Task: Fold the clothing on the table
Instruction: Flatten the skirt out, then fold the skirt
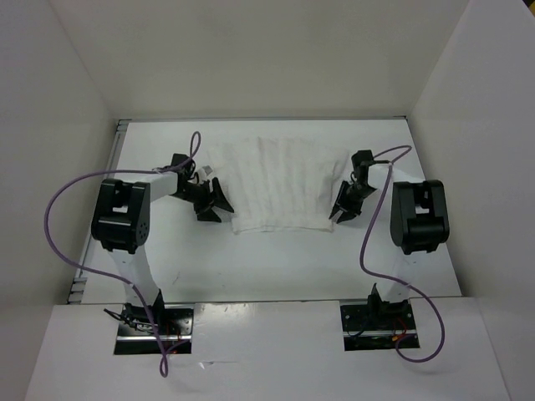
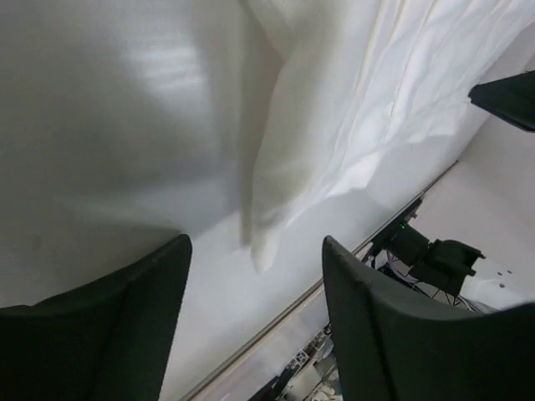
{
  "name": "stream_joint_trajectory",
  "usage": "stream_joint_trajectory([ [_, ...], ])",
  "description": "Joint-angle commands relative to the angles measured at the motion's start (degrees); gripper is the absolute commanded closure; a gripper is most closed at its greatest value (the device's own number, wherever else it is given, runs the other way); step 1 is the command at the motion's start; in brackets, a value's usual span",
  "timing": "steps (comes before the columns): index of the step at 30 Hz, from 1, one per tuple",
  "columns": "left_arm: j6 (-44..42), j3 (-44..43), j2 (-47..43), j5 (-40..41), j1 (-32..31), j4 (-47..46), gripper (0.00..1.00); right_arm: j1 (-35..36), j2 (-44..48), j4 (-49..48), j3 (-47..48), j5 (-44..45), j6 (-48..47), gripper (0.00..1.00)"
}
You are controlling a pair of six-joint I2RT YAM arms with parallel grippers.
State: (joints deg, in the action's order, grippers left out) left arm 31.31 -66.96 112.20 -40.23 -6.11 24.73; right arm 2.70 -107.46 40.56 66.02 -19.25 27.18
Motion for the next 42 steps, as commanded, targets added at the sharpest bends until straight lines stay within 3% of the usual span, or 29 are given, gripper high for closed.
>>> stream_joint_trajectory([
  [1,-4.14,3.23,-8.03,-1.94,1.28,1.54,0.27,1.59,9.86,4.60,2.17,14.30,-1.17,0.61],
  [4,-4.68,3.24,-14.72,-2.66,1.28,3.56,0.23,6.07,14.81,7.60,6.13,22.13,-1.16,0.58],
  [9,-0.29,6.56,-21.14,-2.14,0.58,1.74,0.23,12.24,18.60,9.45,9.83,24.78,-3.01,0.52],
  [16,7.54,13.87,-19.22,1.55,-0.56,-4.69,0.24,12.24,13.68,9.72,6.94,27.32,-3.01,0.52],
  [26,11.31,12.03,-10.61,6.39,-4.25,-8.29,0.41,12.24,13.15,9.19,7.55,29.00,-2.48,0.49],
  [31,11.84,10.80,-5.60,7.61,-6.54,-9.35,0.59,12.24,13.15,9.72,7.55,29.53,-1.95,0.49],
  [37,12.37,10.27,-1.29,8.24,-8.39,-11.02,0.63,12.24,11.93,8.67,6.15,28.92,-0.90,0.49],
  [38,12.37,9.66,-1.28,7.54,-8.39,-11.02,0.67,12.24,10.79,8.66,5.44,28.91,-0.90,0.49],
  [40,12.37,9.65,-1.28,7.53,-8.92,-11.02,0.99,12.24,9.73,8.14,4.56,26.47,-0.90,0.49],
  [42,11.84,8.95,-1.28,7.53,-8.92,-11.02,1.00,12.24,8.93,6.39,2.90,24.35,-0.90,0.49],
])
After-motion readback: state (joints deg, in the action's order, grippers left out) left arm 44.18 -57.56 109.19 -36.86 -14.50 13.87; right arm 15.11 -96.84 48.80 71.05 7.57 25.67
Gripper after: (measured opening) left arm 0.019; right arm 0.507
